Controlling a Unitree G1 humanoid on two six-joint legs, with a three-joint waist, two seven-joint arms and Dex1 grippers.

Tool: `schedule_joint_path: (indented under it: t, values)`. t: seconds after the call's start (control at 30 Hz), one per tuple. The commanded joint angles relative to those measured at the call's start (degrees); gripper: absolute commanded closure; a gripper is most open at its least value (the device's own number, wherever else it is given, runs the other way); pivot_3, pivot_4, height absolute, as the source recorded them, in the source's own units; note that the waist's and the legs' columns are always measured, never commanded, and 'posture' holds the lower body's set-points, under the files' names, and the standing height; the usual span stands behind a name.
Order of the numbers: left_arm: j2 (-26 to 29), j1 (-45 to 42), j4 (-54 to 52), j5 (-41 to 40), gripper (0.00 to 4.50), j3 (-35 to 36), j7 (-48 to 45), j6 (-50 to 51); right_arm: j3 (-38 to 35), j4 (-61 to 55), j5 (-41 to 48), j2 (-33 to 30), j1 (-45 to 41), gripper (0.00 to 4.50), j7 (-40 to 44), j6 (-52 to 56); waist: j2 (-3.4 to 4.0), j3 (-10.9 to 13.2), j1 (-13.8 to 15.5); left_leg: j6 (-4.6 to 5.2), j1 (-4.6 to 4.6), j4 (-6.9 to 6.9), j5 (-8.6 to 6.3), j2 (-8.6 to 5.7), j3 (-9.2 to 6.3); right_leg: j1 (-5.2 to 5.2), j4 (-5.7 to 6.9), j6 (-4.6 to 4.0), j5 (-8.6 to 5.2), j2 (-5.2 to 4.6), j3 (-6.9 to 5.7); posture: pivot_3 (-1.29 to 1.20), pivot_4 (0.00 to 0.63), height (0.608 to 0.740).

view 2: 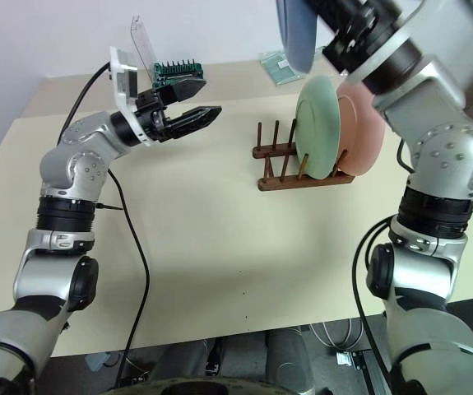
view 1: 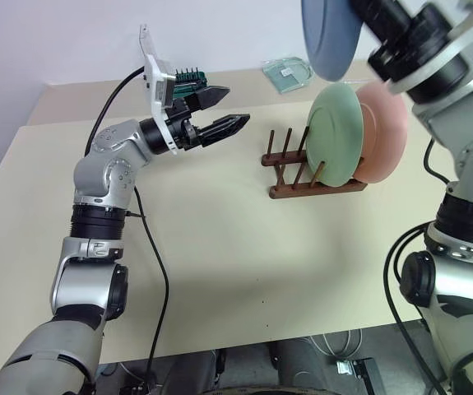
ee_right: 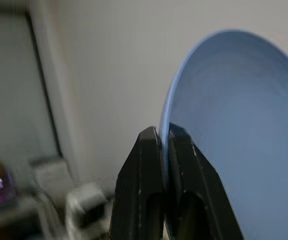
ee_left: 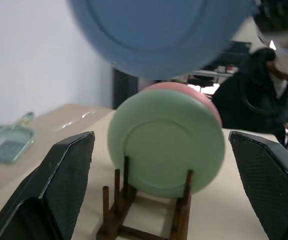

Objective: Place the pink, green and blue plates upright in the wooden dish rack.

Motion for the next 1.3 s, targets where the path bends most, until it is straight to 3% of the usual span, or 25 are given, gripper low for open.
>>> schedule_joint_path:
  t: [0.03, 0.4, 1.3]
  values:
    - [4.16, 1.26, -3.4, -0.76, 0.08, 0.83, -5.24, 0.68, -4.72, -0.76, 10.85, -0.26, -0.71, 4.5, -5.56, 3.52, -0.03, -0.02, -0.01, 0.0, 0.0, 0.0, 0.0, 0.0, -0.01, 0.02, -0.02, 0.0, 0.0, 0.0, -0.01, 0.0, 0.15, 0.74]
    - [10.87, 8.5, -6.32, 3.09, 0.08, 0.44, -9.93, -3.19, -3.34, 3.03, 16.66, 3.4, 9.44, 4.5, -17.21, 8.5, 0.02, -0.05, -0.12, 0.01, 0.02, -0.02, 0.0, 0.04, 0.03, 0.0, 0.01, -0.01, 0.01, 0.04, 0.01, 0.0, 0.15, 0.74]
    - [9.7, 9.6, -9.37, 1.0, 0.08, 1.37, -7.92, 1.09, -3.93, 2.33, 26.3, 6.19, 11.71, 4.5, -24.61, 7.24, 0.02, -0.05, -0.14, 0.02, 0.03, -0.03, -0.01, 0.09, 0.03, 0.03, -0.02, -0.02, 0.01, 0.1, 0.0, 0.0, 0.15, 0.74]
